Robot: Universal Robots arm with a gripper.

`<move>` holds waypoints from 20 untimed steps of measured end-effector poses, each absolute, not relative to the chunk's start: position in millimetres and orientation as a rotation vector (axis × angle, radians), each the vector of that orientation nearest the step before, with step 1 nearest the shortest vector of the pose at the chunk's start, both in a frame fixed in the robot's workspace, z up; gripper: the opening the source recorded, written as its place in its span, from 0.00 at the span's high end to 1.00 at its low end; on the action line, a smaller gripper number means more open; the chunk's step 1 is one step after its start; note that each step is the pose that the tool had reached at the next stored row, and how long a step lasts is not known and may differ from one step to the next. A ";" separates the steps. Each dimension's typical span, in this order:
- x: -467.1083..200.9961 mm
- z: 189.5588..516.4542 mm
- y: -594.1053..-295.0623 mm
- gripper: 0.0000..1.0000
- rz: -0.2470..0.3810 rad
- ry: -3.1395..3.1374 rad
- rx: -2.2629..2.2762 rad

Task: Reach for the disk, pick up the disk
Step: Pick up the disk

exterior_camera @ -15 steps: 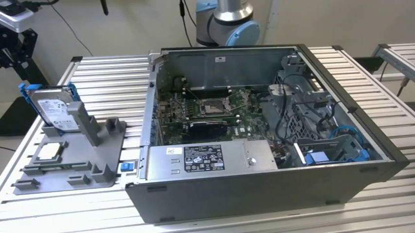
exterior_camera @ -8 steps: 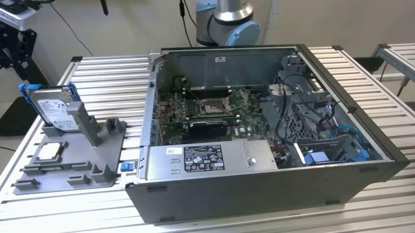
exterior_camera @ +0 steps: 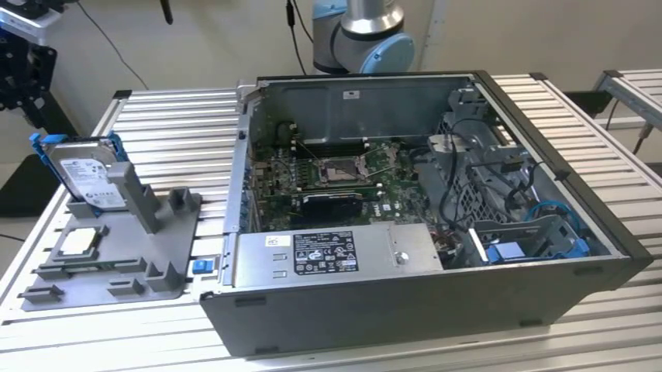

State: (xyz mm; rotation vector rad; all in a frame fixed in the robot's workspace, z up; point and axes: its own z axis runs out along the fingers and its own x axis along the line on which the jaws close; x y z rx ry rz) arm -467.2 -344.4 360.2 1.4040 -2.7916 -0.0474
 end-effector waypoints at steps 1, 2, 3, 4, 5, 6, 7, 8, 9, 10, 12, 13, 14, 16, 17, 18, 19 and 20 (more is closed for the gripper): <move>-467.2 360.2 -344.4 1.00 -0.047 -2.782 1.423; -467.2 360.2 -344.4 1.00 -0.047 -2.772 1.442; -467.2 360.2 -344.4 1.00 -0.047 -2.761 1.461; -467.2 360.2 -344.4 1.00 -0.046 -2.750 1.482; -467.2 360.2 -344.4 1.00 -0.046 -2.739 1.502; -467.2 360.2 -344.4 1.00 -0.046 -2.728 1.521; -467.2 360.2 -344.4 1.00 -0.045 -2.716 1.541; -467.2 360.2 -344.4 1.00 -0.044 -2.704 1.562; -467.2 360.2 -344.4 1.00 -0.044 -2.692 1.581; -467.2 360.2 -344.4 1.00 -0.043 -2.681 1.600; -467.2 360.2 -344.4 1.00 -0.042 -2.657 1.639; -467.2 360.2 -344.4 1.00 -0.042 -2.645 1.657; -467.2 360.2 -344.4 1.00 -0.041 -2.633 1.675; -467.2 360.2 -344.4 1.00 -0.040 -2.610 1.710; -467.2 360.2 -344.4 1.00 -0.040 -2.597 1.730; -467.2 360.2 -344.4 1.00 -0.040 -2.584 1.749; -467.2 360.2 -344.4 1.00 -0.039 -2.572 1.766; -467.2 360.2 -344.4 1.00 -0.038 -2.558 1.784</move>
